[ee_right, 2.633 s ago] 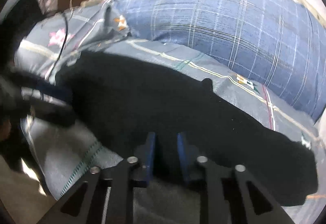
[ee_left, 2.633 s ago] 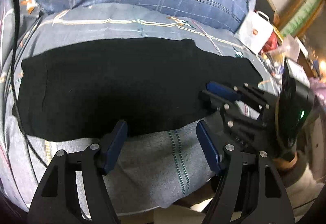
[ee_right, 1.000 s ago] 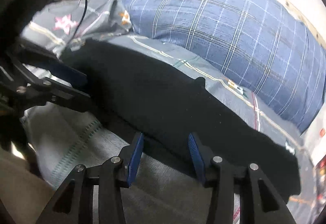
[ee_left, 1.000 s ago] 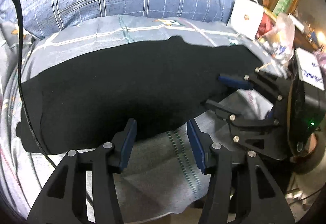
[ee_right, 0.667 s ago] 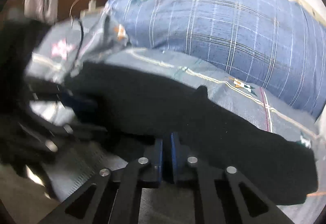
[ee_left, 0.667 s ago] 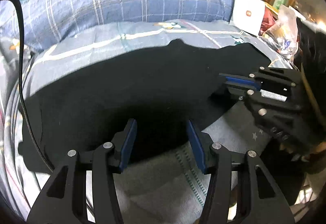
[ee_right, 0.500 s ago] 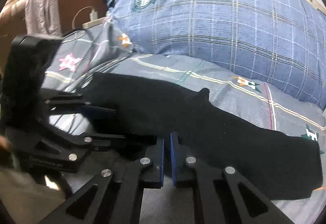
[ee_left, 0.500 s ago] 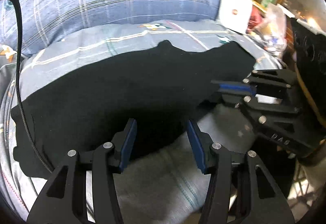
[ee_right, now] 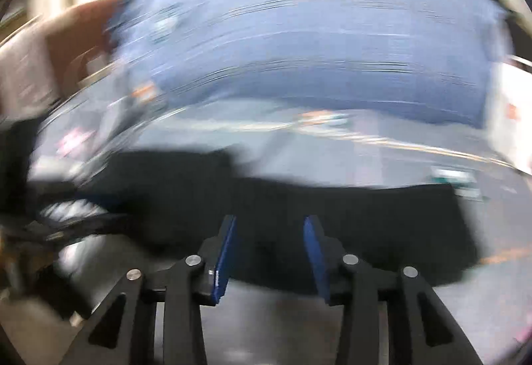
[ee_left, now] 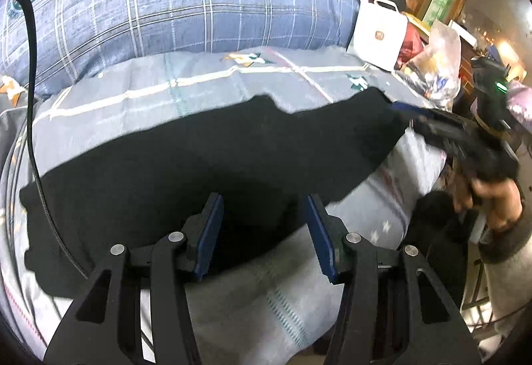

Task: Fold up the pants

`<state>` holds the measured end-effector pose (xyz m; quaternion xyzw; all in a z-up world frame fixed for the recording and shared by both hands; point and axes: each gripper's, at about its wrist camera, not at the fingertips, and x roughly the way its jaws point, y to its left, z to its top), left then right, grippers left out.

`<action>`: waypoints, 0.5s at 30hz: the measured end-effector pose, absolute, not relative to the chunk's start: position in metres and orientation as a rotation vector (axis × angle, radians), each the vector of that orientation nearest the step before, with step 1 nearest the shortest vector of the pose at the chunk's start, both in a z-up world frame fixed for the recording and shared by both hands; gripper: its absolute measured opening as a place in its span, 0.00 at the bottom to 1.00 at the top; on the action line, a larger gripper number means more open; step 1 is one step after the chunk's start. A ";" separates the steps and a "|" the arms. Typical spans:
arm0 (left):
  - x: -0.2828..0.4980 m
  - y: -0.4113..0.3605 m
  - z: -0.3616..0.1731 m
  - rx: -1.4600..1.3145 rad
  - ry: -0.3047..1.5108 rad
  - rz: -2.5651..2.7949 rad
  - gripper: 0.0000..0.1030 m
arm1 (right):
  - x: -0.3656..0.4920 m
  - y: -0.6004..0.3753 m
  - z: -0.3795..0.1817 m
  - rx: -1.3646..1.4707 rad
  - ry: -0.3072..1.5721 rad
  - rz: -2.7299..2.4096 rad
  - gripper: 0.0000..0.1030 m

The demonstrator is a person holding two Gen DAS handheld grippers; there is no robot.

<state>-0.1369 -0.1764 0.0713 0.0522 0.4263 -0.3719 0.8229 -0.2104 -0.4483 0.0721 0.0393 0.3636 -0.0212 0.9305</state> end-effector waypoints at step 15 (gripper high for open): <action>-0.116 -0.211 0.044 0.141 0.982 -0.788 0.53 | -0.186 -0.554 0.060 0.078 0.860 -0.268 0.03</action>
